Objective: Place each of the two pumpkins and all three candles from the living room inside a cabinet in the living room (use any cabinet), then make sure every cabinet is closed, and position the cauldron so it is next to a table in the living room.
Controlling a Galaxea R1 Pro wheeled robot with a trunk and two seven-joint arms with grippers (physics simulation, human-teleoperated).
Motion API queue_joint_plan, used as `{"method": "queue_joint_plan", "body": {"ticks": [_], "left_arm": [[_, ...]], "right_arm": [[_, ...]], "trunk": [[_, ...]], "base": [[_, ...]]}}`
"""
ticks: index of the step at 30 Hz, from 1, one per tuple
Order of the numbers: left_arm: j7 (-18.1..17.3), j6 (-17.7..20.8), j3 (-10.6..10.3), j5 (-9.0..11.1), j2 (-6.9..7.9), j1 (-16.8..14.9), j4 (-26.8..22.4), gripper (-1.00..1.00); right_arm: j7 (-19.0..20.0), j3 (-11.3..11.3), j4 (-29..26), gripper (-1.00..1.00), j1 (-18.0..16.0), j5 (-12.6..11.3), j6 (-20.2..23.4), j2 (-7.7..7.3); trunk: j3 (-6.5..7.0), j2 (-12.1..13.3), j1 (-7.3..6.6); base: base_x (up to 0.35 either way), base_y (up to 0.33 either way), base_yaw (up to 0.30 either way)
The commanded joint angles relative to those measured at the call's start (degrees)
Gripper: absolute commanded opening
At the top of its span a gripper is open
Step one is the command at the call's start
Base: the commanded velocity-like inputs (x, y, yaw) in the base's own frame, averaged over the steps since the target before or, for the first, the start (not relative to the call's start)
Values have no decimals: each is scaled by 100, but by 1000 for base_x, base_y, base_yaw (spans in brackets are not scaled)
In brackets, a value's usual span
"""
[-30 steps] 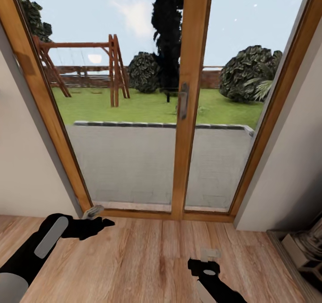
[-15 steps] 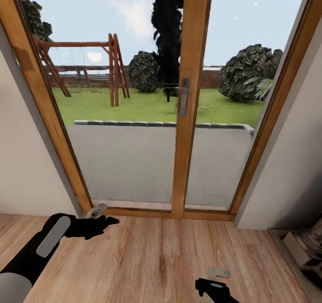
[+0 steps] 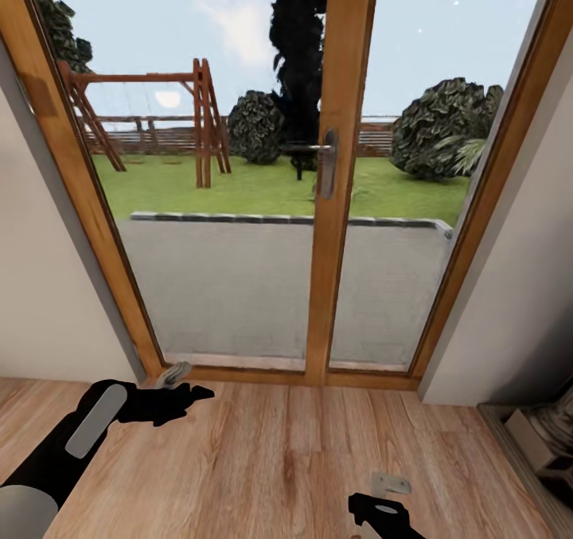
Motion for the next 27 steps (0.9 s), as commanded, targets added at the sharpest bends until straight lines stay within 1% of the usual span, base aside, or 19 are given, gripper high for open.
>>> {"method": "queue_joint_plan", "body": {"ticks": [1,3,6,8,12,13,17,19,24,27], "left_arm": [[-6,11,-13,1,5,-4,-3,100],[-6,10,-12,28,4,-1,-3,100],[-2,12,-16,215,14,-1,-8,100],[-1,12,-17,284,21,0,-10,100],[0,12,-35,312,10,1,-11,100],[0,12,-70,315,9,1,-11,100],[-8,12,-141,326,4,1,-11,100],[-8,12,-163,345,-5,1,-11,100],[-9,14,-200,516,-13,1,-16,100],[-9,13,-254,554,-20,1,-24,100]], "right_arm": [[-47,47,-10,100,-5,-11,35,-5],[-45,48,-7,100,-5,-1,33,-5],[-42,47,37,100,-5,6,26,-5],[9,49,48,100,-5,11,24,-4],[254,48,59,100,-5,9,30,-4],[372,47,60,100,-5,7,34,-5],[607,46,62,100,-5,-20,46,-18],[647,46,62,100,-5,-29,48,-27],[683,46,67,100,-5,-11,49,-13],[686,40,81,100,-5,-12,49,-17]], "trunk": [[-24,-45,22],[-60,-125,66],[-114,-245,132],[-150,-325,176],[-222,-486,264],[-239,-526,286],[-311,-686,374],[-347,-767,418],[-437,-967,527],[-491,-1087,593]], "base": [[0,0,0],[0,0,0],[0,0,0],[0,0,0],[0,0,0],[0,0,0],[0,0,0],[0,0,0],[0,0,0],[0,0,0]]}}
